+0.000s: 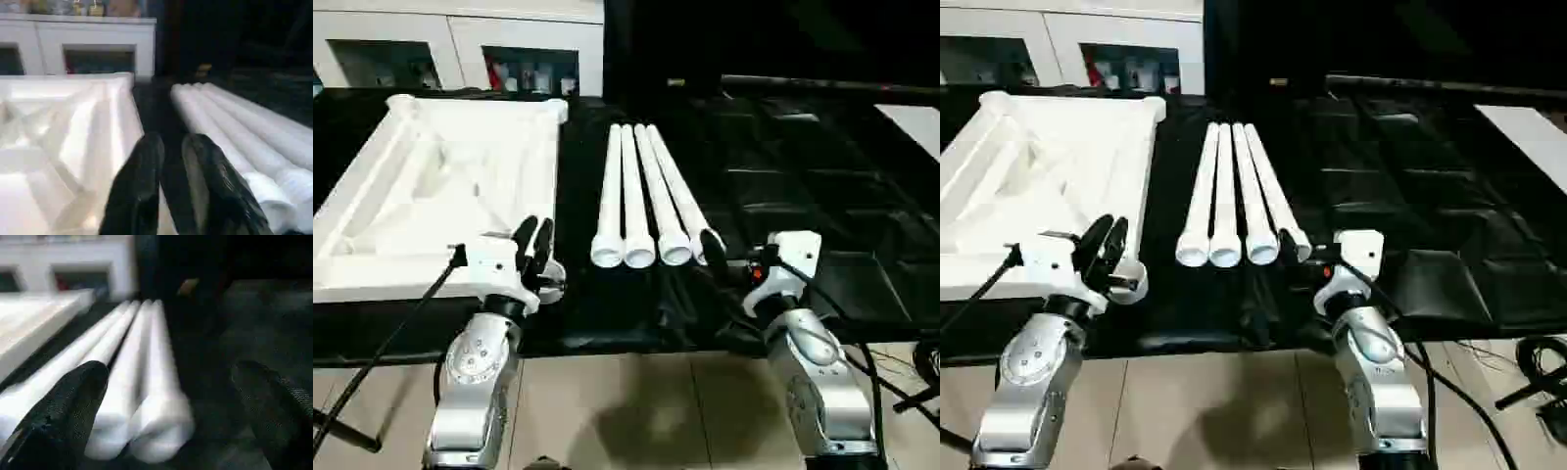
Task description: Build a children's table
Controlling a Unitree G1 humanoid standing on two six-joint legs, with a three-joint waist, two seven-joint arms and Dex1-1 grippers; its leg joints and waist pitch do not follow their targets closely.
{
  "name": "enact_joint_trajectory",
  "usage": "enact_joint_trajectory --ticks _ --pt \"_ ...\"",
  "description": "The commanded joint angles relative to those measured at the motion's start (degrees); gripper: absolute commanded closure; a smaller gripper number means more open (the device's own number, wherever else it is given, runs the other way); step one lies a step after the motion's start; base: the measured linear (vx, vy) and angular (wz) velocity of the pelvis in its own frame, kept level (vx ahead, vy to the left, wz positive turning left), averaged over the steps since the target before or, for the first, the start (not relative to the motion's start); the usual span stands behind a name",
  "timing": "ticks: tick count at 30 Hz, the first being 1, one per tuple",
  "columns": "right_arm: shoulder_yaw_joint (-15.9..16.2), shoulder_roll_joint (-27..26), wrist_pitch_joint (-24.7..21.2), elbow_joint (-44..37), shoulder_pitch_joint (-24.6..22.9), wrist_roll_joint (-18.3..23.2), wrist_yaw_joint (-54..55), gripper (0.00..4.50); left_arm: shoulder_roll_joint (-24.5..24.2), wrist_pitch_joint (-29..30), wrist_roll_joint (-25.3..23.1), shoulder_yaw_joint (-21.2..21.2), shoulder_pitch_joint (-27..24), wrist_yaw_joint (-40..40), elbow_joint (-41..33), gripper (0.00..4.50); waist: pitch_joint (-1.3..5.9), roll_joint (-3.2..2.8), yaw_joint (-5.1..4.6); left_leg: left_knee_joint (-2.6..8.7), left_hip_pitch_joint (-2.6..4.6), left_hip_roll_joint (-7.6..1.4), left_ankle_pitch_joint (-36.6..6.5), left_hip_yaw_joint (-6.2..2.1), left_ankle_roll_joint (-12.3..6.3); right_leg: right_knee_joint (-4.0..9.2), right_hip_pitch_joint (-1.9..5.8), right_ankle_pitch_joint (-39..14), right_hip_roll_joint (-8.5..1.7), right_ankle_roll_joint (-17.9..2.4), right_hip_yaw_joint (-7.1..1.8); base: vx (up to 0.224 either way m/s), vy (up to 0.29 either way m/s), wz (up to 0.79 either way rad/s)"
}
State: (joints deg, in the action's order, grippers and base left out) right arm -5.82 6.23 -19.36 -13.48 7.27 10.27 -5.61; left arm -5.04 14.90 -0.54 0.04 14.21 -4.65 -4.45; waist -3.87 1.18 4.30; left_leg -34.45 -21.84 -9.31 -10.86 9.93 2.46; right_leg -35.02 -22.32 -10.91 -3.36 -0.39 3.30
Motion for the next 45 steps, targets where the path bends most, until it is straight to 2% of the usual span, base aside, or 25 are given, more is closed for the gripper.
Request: enact_joint_trajectory --ticks 1,2,3,4,6,10,13,17,18,20,22,23,24,26,27,28,29,31,32,33,36,38,41,44,45 --pt "-1.61 0.15 -0.23 -1.86 0.09 -1.69 1.79 0.0 -0.25 2.69 -2.15 -0.53 1.22 1.59 -2.43 3.44 3.19 -0.2 -0.59 5.08 1.2 -3.5 -15.51 -1.54 1.82 4.65 1.98 -12.32 -4.51 -6.46 -3.31 0.0 0.0 0.0" --pt "-1.5 0.14 0.26 -1.42 0.14 -1.84 1.69 0.0 -0.46 2.46 -2.51 -0.52 1.25 1.64 -2.24 3.44 2.97 -0.07 -0.73 5.28 0.6 -3.42 -15.48 -1.6 1.49 4.81 2.22 -15.34 -4.69 -5.74 -3.24 0.0 0.0 0.0" --pt "-1.49 0.18 0.3 -1.36 0.18 -1.85 1.65 0.0 -0.52 2.44 -2.62 -0.54 1.18 1.64 -2.26 3.44 3.13 -0.31 -0.89 4.91 1.32 -3.45 -16.8 -1.54 1.26 5.43 1.66 -20.12 -4.98 -5.05 -3.38 0.0 0.0 0.0" --pt "-1.49 0.2 0.32 -1.31 0.22 -1.84 1.62 0.0 -0.56 2.43 -2.72 -0.56 1.13 1.64 -2.28 3.44 3.25 -0.14 -1.34 4.92 0.99 -3.27 -17.06 -1.69 1.06 5.5 1.9 -22.14 -4.89 -4.55 -3.45 0.0 0.0 0.0" --pt "-1.47 0.09 0.35 -1.17 0.31 -0.76 0.9 0.0 -0.64 2.38 -2.76 -0.57 0.99 1.57 -2.35 3.44 3.95 -0.32 -1.45 4.71 0.82 -3.38 -14.44 -1.76 0.73 5.04 2.01 -18.63 -4.73 -4.48 -3.46 0.0 0.0 0.0" --pt "-1.37 0.16 -1.57 -2.62 0.29 0.94 0.39 0.0 -0.51 4.7 -2.4 -0.3 1.1 1.95 -3.4 3.26 4.19 -0.38 -1.51 4.27 0.72 -3.38 -9.88 -1.45 -1.66 4.31 2.06 -8.73 -4.46 -7.38 -3.34 0.0 0.0 0.0" --pt "0.27 0.73 -2.91 -3.12 0.57 2.29 -2.47 0.0 -2.14 6.21 -2.18 -0.22 -1.3 0.42 -6.6 2.9 4.48 0.51 -1.1 4.06 0.45 -3.54 -7.5 -1.41 -3.01 3.88 2.31 -6.64 -4.61 -8.37 -3.19 0.0 0.0 0.0" --pt "2.33 1.01 -1.75 -2.13 0.05 1.84 -4.79 0.0 -3.45 4.22 -2.56 -0.19 -4.38 -0.69 -7.96 2.67 4.16 0.03 -0.95 4.13 0.72 -3.66 -9.01 -1.23 -3.28 4.29 1.72 -9.08 -4.5 -8.46 -3.22 0.0 0.0 0.0" --pt "2.79 1.23 -1.66 -1.42 -0.3 1.31 -5.02 0.0 -3.01 3.23 -2.94 0.74 -5.51 0.76 -8.56 2.54 4.09 0.64 -0.98 4.17 0.67 -3.7 -9.37 -1.14 -3.25 4.36 1.72 -9.67 -4.47 -8.37 -3.24 0.0 0.0 0.0" --pt "2.94 2.44 -2.45 -0.41 -0.42 0.35 -4.91 0.0 -3.46 1.69 -5.6 0.9 -6.77 3.14 -9.67 2.43 3.97 1.01 -0.57 4.33 0.72 -3.83 -10.04 -1.17 -2.82 4.55 1.7 -11.72 -4.64 -7.68 -3.27 0.0 0.0 0.0" --pt "1.81 3.37 -3.18 -0.26 0.29 2.24 -6.36 0.0 -3.76 3.66 -7.54 -0.18 -6.5 4.11 -10.6 2.3 3.81 -0.98 -0.57 4.72 1.39 -4.08 -13.39 -1.35 -0.56 5.0 1.02 -11.67 -3.88 -6.5 -3.22 0.0 0.0 0.0" --pt "0.96 4.09 -3.76 -0.77 0.56 3.2 -7.16 0.0 -3.54 5.34 -8.2 -1.01 -6.18 4.51 -11.6 2.21 3.72 -0.26 -0.61 4.84 1.38 -4.16 -14.72 -1.42 -0.12 4.93 1.22 -11.95 -3.88 -6.22 -3.15 0.0 0.0 0.0" --pt "1.04 5.08 -3.4 -0.92 1.05 2.33 -7.6 0.0 -2.49 4.77 -6.6 -0.51 -5.52 4.63 -10.62 2.12 3.78 -0.26 -0.54 4.84 1.63 -4.15 -16.32 -1.46 0.74 4.76 1.24 -12.32 -4.05 -6.12 -3.27 0.0 0.0 0.0" --pt "0.42 5.32 -3.9 -0.48 2.23 0.92 -5.86 0.0 -1.99 1.93 -4.6 -0.3 -4.53 3.61 -7.7 1.98 3.73 1.18 -0.71 4.66 1.18 -3.69 -15.76 -1.21 0.54 4.98 1.38 -14.66 -4.21 -5.85 -3.46 0.0 0.0 0.0" --pt "0.42 5.32 -3.9 -0.48 2.23 0.92 -5.86 0.0 -1.99 1.93 -4.6 -0.3 -4.53 3.61 -7.7 1.9 3.77 0.9 -0.62 4.71 1.0 -3.65 -15.2 -1.39 0.5 4.84 1.53 -15.21 -4.37 -5.72 -3.46 0.0 0.0 0.0" --pt "0.19 4.82 -3.5 -0.52 1.82 1.65 -5.97 0.0 -2.32 1.08 -4.51 -0.73 -4.93 2.68 -7.21 1.82 3.71 1.34 -0.71 4.68 0.86 -3.63 -15.13 -1.34 0.21 5.15 1.4 -16.71 -4.5 -5.01 -3.46 0.0 0.0 0.0" --pt "0.19 4.82 -3.5 -0.52 1.82 1.65 -5.97 0.0 -2.32 1.08 -4.51 -0.73 -4.93 2.68 -7.21 1.69 3.68 1.1 -0.67 4.69 0.91 -3.65 -15.3 -1.38 0.2 5.16 1.31 -17.52 -4.58 -4.72 -3.51 0.0 0.0 0.0" --pt "1.0 2.73 -1.77 -0.92 -0.3 2.28 -5.23 0.0 -2.23 2.52 -3.88 0.44 -5.66 2.5 -8.97 1.61 3.93 1.53 -0.9 4.62 0.63 -3.71 -14.52 -1.41 0.11 5.06 1.38 -17.11 -4.64 -4.57 -3.49 0.0 0.0 0.0" --pt "1.2 2.22 -1.68 -1.17 -0.81 2.21 -4.74 0.0 -2.0 3.09 -3.8 0.81 -5.86 2.81 -9.51 1.48 3.94 1.44 -0.95 4.62 0.57 -3.7 -14.3 -1.44 0.01 4.98 1.37 -16.74 -4.66 -4.7 -3.47 0.0 0.0 0.0" --pt "1.28 1.52 -2.46 -1.39 -1.08 2.42 -3.95 0.0 -1.96 4.6 -3.93 1.0 -6.03 2.87 -10.18 1.38 4.01 0.68 -1.1 4.68 0.69 -3.77 -14.3 -1.51 0.13 5.04 1.26 -15.26 -4.41 -5.13 -3.43 0.0 0.0 0.0" --pt "1.56 1.09 -2.51 -2.07 -0.86 3.73 -5.04 0.0 -2.02 5.57 -4.03 0.64 -6.18 2.66 -10.49 1.16 4.02 0.5 -1.09 4.56 0.85 -3.76 -13.9 -1.45 -0.21 4.64 1.33 -11.86 -4.26 -6.36 -3.47 0.0 0.0 0.0" --pt "1.78 1.13 -2.44 -2.71 -0.71 4.03 -5.74 0.0 -2.5 4.19 -3.86 0.15 -5.48 2.09 -9.15 1.02 4.0 -0.22 -1.06 4.56 0.83 -3.69 -13.98 -1.45 -0.07 4.64 1.34 -11.63 -4.2 -6.48 -3.5 0.0 0.0 0.0" --pt "1.85 1.98 -3.2 -3.11 -0.82 2.77 -5.5 0.0 -2.92 2.72 -5.13 -0.38 -4.48 2.59 -7.57 0.74 4.05 -0.23 -1.08 4.55 0.94 -3.66 -14.46 -1.4 0.24 4.75 1.34 -11.09 -4.03 -6.28 -3.53 0.0 0.0 0.0" --pt "0.15 3.45 -3.36 -2.2 0.08 2.57 -5.79 0.0 -2.82 2.52 -5.97 -1.01 -3.96 2.7 -7.37 0.67 4.12 0.2 -0.74 4.16 0.29 -3.1 -13.94 -0.87 -1.96 5.01 2.11 -11.83 -5.59 -7.06 -4.32 0.0 0.0 0.0" --pt "-0.32 3.68 -3.31 -1.87 0.4 2.72 -5.75 0.0 -2.46 2.93 -5.76 -0.89 -4.01 2.83 -7.44 0.34 4.29 0.85 0.37 1.61 -0.55 -2.59 -10.85 -0.96 -6.73 6.59 3.25 -14.68 -9.82 -8.64 -6.77 0.0 0.0 0.0"
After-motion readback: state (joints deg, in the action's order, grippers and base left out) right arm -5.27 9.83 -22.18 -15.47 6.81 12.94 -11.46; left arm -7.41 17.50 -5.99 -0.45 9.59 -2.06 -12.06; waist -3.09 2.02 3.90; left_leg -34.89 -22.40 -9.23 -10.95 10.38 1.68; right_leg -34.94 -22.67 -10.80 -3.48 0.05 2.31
